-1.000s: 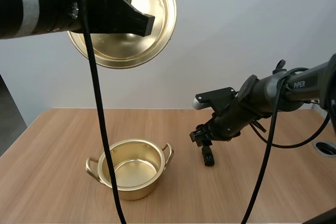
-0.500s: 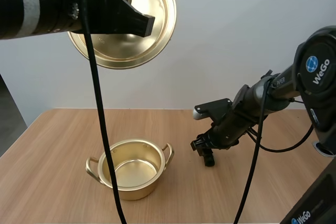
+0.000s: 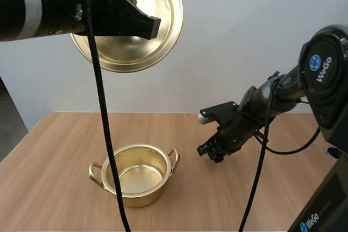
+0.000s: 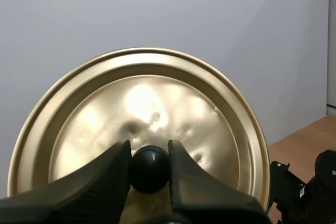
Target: Open the pot, put the car inside, and close it
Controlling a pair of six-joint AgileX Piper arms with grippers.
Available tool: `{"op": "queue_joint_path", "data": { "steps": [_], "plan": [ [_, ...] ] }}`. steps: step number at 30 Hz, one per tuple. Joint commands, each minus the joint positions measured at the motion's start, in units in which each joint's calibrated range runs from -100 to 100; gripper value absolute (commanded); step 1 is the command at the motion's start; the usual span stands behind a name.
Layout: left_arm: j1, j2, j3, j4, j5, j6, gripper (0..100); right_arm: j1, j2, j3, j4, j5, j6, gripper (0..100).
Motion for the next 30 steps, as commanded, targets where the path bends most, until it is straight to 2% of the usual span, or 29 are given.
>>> {"op": "queue_joint_path", "data": {
  "steps": [1,3,4,7,9,10,16,19,22,28,29,30],
  "plan": [
    [0.02,0.0,0.0,0.0,-0.2,-0.1,0,0.0,-7.2,-0.3,1.5,1.5,0.0,0],
    [0.02,0.0,0.0,0.5,-1.4,-0.1,0,0.0,-11.0,-0.3,3.7,3.5,-0.9,0],
    [0.02,0.0,0.0,0.8,-2.0,-0.5,0,0.0,-16.0,-0.3,9.4,8.6,-5.2,0],
    [0.46,0.3,0.0,0.7,-2.9,-0.8,0,0.0,-22.4,-0.3,25.2,29.8,-17.7,0],
    [1.19,0.4,0.0,0.5,-3.3,-1.2,0,0.6,-24.3,-0.3,32.4,42.6,-22.1,0],
    [1.54,0.4,0.0,0.5,-3.5,-1.2,0,1.4,-24.4,-0.3,33.7,44.3,-22.4,0],
    [1.97,0.4,0.0,-1.0,-3.2,-1.2,0,8.6,-21.0,-0.3,32.5,42.6,-23.3,0],
    [1.97,0.4,0.0,-0.9,-3.2,-1.2,0,11.8,-19.4,-0.3,29.9,37.3,-23.1,0],
    [1.97,0.4,0.0,-0.8,-2.6,-1.2,0,13.8,-17.4,-0.3,26.9,31.3,-22.7,0],
    [2.73,0.4,0.0,-0.9,-2.0,-1.2,0,15.2,-10.9,-0.3,24.2,29.4,-23.4,0],
    [2.73,0.4,0.0,-0.9,-1.8,-1.2,0,15.2,-10.1,-0.3,23.9,28.0,-23.4,3],
    [2.73,0.4,0.0,-0.9,-1.8,-1.2,0,15.2,-9.1,-0.3,23.3,26.1,-23.4,13]
  ]
}}
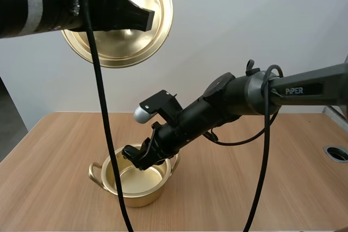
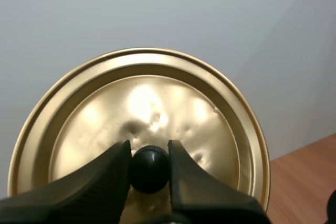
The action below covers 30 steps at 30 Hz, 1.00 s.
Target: Open the pot, put the car inside, and close it
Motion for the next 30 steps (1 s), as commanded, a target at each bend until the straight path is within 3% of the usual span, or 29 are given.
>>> {"op": "queue_joint_path", "data": {
  "steps": [1,4,7,9,11,12,13,17,22,26,30],
  "plan": [
    [0.05,0.0,0.0,0.0,-0.1,0.0,0,0.1,2.3,0.0,-2.6,-5.2,0.0,24],
    [0.05,0.0,0.0,0.0,-0.1,0.0,0,0.1,4.5,0.0,-2.4,-6.0,0.0,52],
    [0.05,0.0,0.0,0.0,-0.1,0.0,0,0.1,4.6,0.0,-1.9,-5.6,0.0,66],
    [0.05,0.0,0.0,0.0,-0.1,0.0,0,0.1,4.0,0.0,-1.5,-5.4,0.0,60],
    [0.05,0.2,0.1,0.2,0.2,0.0,0,0.1,2.7,0.0,-1.5,-5.8,0.0,34],
    [0.05,0.4,0.4,0.3,0.2,0.0,0,0.1,1.9,0.0,-1.8,-6.1,0.0,12],
    [0.05,0.5,0.9,0.6,0.4,0.0,0,0.0,0.9,0.0,-2.7,-6.7,0.4,0],
    [0.05,1.7,4.6,2.3,1.0,0.0,0,-1.9,-4.0,0.0,-10.9,-19.1,10.2,0],
    [0.05,5.1,12.6,4.0,10.5,3.2,0,-7.8,-11.8,0.0,-22.2,-33.1,23.7,0],
    [0.05,9.0,19.4,4.0,13.2,6.3,0,-12.8,-18.2,0.3,-22.0,-33.2,24.7,0],
    [-0.03,13.3,26.9,3.4,12.2,11.1,0,-14.8,-23.8,1.7,-21.7,-33.0,24.7,0]
  ]
}}
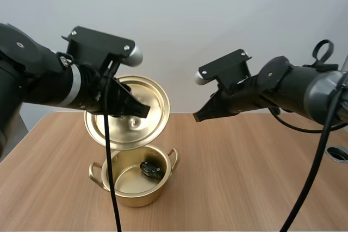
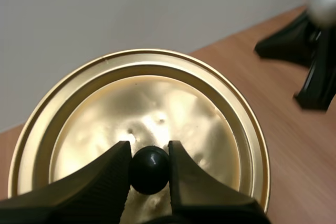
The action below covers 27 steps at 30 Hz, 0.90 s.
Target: Open the pot, put the car inside, and close it
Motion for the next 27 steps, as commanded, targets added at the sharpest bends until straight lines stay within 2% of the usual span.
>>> {"op": "queue_joint_path", "data": {
  "steps": [1,8,17,27],
  "plan": [
    [-0.03,2.5,6.4,-0.8,-1.8,3.4,0,-1.5,-4.4,0.6,0.8,0.1,2.4,0],
    [-0.03,8.6,14.5,-2.9,-9.4,11.3,0,-1.5,-12.2,2.3,0.8,0.7,2.4,0],
    [-0.24,13.5,15.4,-3.0,-16.1,13.4,0,-1.5,-13.3,2.3,0.9,3.4,2.4,0],
    [-0.24,18.9,15.4,-5.2,-15.8,15.2,0,-1.5,-13.3,2.3,0.9,3.6,2.4,0]
  ]
}}
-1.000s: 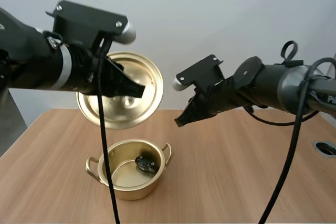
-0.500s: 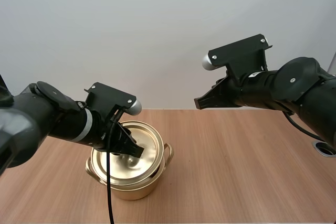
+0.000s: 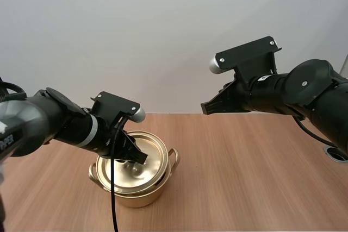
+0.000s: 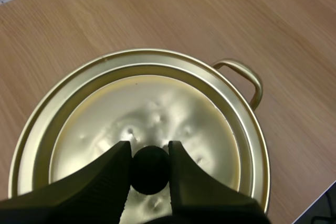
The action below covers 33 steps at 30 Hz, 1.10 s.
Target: Open the pot, put the car inside, and close it
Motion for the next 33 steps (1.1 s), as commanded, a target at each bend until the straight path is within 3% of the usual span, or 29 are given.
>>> {"op": "queue_joint_path", "data": {
  "steps": [1,18,21,25,29,33],
  "plan": [
    [-0.02,0.5,0.1,0.0,-0.3,0.0,0,0.0,0.0,0.0,0.0,0.0,0.0,0],
    [-0.02,2.9,0.2,-0.3,0.3,1.0,3,0.0,0.0,0.0,0.0,0.2,0.0,0],
    [-0.02,3.8,0.2,-1.1,1.9,1.3,23,0.0,0.0,0.0,0.0,0.2,0.0,0],
    [-0.02,3.9,0.2,-1.5,2.5,1.3,63,0.0,0.0,0.0,0.0,0.2,0.0,0],
    [-0.02,3.1,0.2,-1.9,2.5,1.3,91,0.0,0.0,0.0,0.0,0.2,0.0,0],
    [-0.02,0.4,-1.9,-1.9,3.1,-0.2,99,0.0,0.0,0.0,0.0,0.2,0.0,0]
  ]
}}
